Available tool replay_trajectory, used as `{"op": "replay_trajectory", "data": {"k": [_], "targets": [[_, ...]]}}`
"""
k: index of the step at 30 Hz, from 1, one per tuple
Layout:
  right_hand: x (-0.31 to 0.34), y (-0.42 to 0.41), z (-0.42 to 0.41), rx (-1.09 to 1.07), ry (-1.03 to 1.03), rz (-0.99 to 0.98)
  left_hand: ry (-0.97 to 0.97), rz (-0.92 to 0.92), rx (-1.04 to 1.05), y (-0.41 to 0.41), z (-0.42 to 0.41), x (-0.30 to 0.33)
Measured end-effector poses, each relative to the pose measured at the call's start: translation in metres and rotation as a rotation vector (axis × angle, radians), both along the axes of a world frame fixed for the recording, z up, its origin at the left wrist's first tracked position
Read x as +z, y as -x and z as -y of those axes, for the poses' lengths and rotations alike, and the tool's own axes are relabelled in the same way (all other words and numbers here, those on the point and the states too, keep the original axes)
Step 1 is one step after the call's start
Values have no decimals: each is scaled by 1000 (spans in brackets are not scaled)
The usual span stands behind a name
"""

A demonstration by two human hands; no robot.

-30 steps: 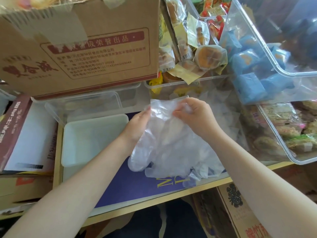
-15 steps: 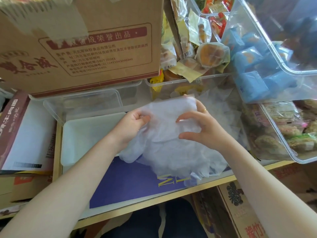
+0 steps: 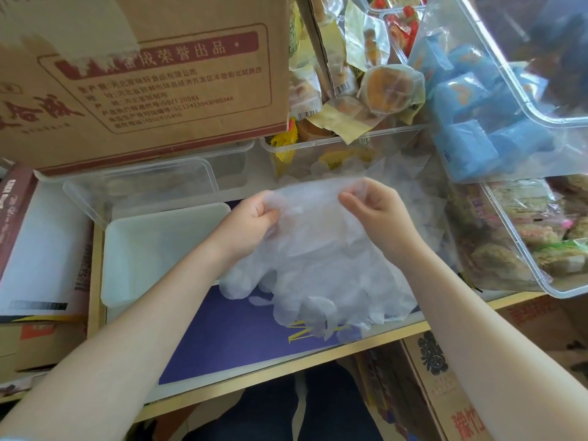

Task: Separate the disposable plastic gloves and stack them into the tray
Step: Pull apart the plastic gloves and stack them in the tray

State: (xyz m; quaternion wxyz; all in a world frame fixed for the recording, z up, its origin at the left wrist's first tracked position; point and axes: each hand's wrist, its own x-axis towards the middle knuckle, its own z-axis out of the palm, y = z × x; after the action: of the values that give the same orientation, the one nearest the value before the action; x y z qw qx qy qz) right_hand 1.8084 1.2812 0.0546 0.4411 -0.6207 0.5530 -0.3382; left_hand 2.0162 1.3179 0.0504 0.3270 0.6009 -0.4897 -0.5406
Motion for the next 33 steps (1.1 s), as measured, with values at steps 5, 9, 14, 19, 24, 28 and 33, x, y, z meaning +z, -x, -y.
{"op": "replay_trajectory", "data": {"k": [5, 9, 14, 19, 24, 28, 33], "targets": [[-5, 1, -1, -157, -277, 123, 79, 16, -2, 4, 6, 2], [-7, 9, -5, 55, -537, 263, 132, 11, 7, 5, 7, 4], [-11, 18, -3, 61, -408, 303, -77, 22, -168, -5, 2, -2], [-10, 34, -1, 36, -396, 440, -197, 46, -291, -16, -14, -15], [-10, 32, -2, 107, -366, 313, -158, 304, -321, -11, -5, -20], [-7, 26, 1, 184, -342, 279, -82, 131, 81, 25, 7, -14], [-10, 29, 5, 205, -383, 340, -25, 117, 373, 44, 13, -26]]}}
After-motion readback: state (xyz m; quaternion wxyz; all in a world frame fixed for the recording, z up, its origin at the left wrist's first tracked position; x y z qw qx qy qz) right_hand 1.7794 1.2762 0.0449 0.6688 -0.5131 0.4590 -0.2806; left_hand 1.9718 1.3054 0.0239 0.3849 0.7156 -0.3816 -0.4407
